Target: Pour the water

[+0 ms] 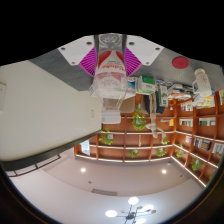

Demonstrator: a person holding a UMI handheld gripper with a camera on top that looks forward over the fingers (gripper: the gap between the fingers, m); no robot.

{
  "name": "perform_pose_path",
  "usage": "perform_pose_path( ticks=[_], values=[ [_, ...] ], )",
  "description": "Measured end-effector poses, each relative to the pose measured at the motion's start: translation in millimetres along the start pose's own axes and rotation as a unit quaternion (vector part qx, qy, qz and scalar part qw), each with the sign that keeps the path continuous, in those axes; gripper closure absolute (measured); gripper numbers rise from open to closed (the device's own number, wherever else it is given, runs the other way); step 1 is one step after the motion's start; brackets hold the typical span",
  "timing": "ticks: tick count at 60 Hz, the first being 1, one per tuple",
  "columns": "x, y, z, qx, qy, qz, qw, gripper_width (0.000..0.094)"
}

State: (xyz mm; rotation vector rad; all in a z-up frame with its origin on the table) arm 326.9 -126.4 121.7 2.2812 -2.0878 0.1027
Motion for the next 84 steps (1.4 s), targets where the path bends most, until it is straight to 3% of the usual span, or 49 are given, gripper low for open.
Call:
perform_pose_path(
  ticks=[16, 33, 51, 76, 84],
  values=[
    [-3, 8, -9, 0.098, 0.02, 0.025, 0.995, 0.0594],
    [-47, 119, -36, 0.371, 0.072, -0.026, 0.926, 0.0595],
    [-85, 241, -79, 0.67, 0.054, -0.032, 0.74, 0.0593],
    [-115, 306, -87, 0.899, 0.044, 0.001, 0.435, 0.0593],
    [-116, 311, -87, 0.913, 0.052, 0.02, 0.405, 0.0593]
  ],
)
Point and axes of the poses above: the point between the fingertips, and its own axes, seen from behind it with the camera up: y to the left, z down, x backward, against the way the camera looks, the point moved 8 cm from there along x, backward, against the way the camera looks, and after that the axes turned 12 degrees about -z, right-handed, at the moved point
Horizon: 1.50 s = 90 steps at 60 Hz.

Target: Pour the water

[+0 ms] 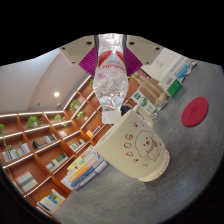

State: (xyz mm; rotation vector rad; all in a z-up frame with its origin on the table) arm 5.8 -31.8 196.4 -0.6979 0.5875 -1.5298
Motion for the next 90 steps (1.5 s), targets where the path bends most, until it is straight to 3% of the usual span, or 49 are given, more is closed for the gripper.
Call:
perform_pose_path(
  ticks=[14, 21, 27, 37, 51, 60, 69, 84, 90],
  values=[
    [2, 1, -5, -0.019, -0.011, 0.005, 1.0, 0.0592],
    [12, -3, 2, -0.159, -0.041, 0.004, 0.986, 0.0592],
    [20, 0, 17, -0.322, -0.082, -0.008, 0.943, 0.0593],
    [28, 16, 40, -0.591, -0.13, -0.034, 0.796, 0.0591],
    [13, 63, 27, -0.839, -0.221, -0.097, 0.487, 0.0591],
    [3, 88, 24, -0.884, -0.241, -0.11, 0.386, 0.0593],
    [-3, 98, 12, -0.892, -0.251, -0.116, 0.358, 0.0593],
    [-2, 101, -2, -0.882, -0.255, -0.113, 0.379, 0.0587],
    [-2, 101, -2, -0.883, -0.252, -0.113, 0.38, 0.0509]
  ],
)
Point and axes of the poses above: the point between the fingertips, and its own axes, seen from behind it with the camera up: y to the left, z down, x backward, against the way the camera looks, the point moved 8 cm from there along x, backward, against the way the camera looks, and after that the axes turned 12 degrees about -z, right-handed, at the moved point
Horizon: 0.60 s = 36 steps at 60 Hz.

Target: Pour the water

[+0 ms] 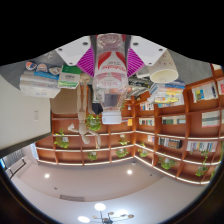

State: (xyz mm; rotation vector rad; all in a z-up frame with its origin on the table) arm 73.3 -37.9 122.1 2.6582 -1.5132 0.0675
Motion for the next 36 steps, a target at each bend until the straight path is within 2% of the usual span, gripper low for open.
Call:
perform_pose_path(
  ticks=[8, 14, 24, 36],
  values=[
    [4, 0, 0, -0.011, 0.015, 0.009, 1.0, 0.0382],
    [18, 1, 8, -0.021, 0.036, 0.026, 0.999, 0.0154],
    [66, 11, 17, -0.047, 0.045, 0.066, 0.996, 0.0154],
    [126, 25, 11, -0.045, 0.052, 0.136, 0.988, 0.0146]
  ],
)
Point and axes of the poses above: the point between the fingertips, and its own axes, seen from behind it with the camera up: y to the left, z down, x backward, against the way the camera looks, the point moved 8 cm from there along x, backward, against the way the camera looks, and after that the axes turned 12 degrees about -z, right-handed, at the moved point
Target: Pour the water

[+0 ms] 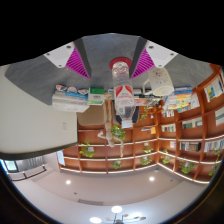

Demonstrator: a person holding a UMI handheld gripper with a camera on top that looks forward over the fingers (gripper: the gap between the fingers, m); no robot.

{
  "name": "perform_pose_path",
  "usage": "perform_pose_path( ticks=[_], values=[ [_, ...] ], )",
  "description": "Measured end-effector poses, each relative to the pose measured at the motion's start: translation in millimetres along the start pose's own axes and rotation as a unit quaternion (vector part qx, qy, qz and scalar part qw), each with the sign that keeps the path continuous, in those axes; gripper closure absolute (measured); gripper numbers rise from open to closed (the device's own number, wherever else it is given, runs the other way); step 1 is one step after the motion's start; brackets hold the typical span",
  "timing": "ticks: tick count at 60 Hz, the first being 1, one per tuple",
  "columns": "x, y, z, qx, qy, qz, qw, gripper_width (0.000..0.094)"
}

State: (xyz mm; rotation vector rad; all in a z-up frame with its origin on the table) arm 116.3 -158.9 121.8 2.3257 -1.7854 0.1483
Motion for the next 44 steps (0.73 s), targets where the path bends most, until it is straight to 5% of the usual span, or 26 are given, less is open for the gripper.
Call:
perform_pose_path(
  ticks=[44],
  values=[
    [73, 9, -31, 0.024, -0.031, 0.04, 0.998, 0.0144]
  ],
)
Point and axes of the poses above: the point between the fingertips, and its own axes, seen from behind it with the camera up: y to the left, z down, x backward, against the way the camera looks, the point moved 8 cm from there along x, backward, against the way the camera looks, and after that the axes turned 12 degrees about -z, right-handed, at the moved point
